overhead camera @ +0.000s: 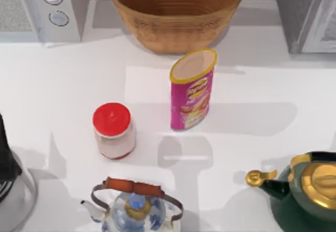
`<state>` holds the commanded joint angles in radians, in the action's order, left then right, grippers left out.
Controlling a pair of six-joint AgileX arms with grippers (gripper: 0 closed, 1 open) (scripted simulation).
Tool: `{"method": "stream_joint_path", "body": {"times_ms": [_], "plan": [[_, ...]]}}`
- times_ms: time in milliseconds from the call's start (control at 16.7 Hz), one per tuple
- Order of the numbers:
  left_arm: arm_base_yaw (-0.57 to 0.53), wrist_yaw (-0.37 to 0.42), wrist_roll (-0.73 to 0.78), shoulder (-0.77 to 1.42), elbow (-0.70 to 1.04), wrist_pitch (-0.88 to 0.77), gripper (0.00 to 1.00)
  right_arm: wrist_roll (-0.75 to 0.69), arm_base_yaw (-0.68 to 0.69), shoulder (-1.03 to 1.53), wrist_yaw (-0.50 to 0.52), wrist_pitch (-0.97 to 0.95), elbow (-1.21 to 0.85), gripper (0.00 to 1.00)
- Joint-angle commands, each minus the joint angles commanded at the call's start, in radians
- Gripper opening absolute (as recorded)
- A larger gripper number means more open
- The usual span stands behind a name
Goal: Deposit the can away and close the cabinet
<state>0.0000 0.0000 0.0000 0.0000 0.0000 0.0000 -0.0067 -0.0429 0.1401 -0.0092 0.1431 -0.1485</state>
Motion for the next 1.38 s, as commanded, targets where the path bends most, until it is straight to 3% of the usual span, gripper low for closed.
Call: {"method": "stream_joint_path", "body": {"times_ms": [300, 780, 1020, 1380], "plan": [[0.0, 0.0, 0.0, 0.0, 0.0, 0.0, 1.0, 0.007, 0.043, -0.14, 0.009, -0.143, 0.148, 0.0], [0.0, 0.0, 0.0, 0.0, 0.0, 0.0, 1.0, 0.042, 0.06, -0.105, 0.001, -0.117, 0.088, 0.0], [0.0, 0.0, 0.0, 0.0, 0.0, 0.0, 1.0, 0.136, 0.132, 0.004, -0.024, -0.042, -0.139, 0.0], [0.0, 0.0, 0.0, 0.0, 0.0, 0.0, 1.0, 0.258, 0.252, 0.285, -0.039, 0.1, -0.7, 0.0]]}}
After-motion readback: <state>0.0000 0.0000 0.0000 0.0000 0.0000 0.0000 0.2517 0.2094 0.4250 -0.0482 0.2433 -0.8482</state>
